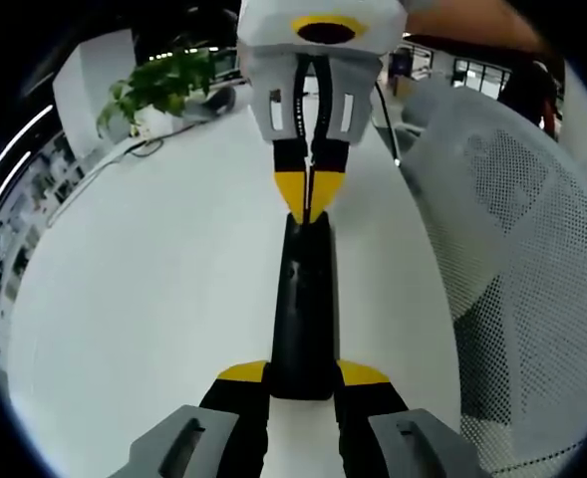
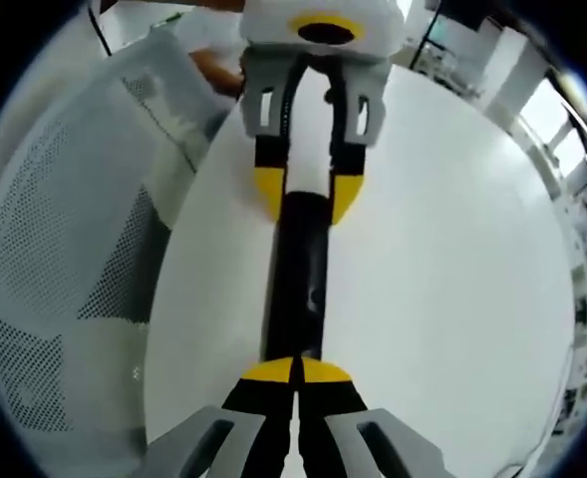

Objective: Press the specified remote control buttons in sequence, fully releasing each button before pressing the next.

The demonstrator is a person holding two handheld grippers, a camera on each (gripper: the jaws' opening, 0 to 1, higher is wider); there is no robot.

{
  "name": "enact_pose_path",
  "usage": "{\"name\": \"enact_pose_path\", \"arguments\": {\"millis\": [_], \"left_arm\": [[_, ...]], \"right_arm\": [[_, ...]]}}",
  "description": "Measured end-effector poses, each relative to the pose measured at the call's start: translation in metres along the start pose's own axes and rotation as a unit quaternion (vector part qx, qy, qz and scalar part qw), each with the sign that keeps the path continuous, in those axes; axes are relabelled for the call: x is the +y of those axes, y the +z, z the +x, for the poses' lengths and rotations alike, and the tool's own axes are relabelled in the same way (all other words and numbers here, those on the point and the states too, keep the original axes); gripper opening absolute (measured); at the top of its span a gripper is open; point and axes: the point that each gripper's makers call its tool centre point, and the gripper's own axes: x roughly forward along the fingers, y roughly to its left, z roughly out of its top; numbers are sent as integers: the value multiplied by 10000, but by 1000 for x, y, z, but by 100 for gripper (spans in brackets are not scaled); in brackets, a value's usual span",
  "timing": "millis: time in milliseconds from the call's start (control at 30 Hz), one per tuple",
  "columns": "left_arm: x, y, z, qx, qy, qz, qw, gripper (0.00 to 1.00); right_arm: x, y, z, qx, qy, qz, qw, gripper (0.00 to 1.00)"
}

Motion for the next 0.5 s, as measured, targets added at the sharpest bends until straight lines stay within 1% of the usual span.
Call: {"name": "enact_pose_path", "arguments": {"millis": [133, 333, 500], "left_arm": [[0, 0, 0, 11, 8, 8, 10000, 25], [0, 1, 0, 8, 10, -2, 10000, 25], [0, 1, 0, 14, 18, 3, 10000, 25]], "right_arm": [[1, 2, -2, -37, -20, 8, 10000, 0], [3, -1, -2, 11, -11, 2, 10000, 0], [2, 1, -2, -21, -23, 4, 10000, 0]]}}
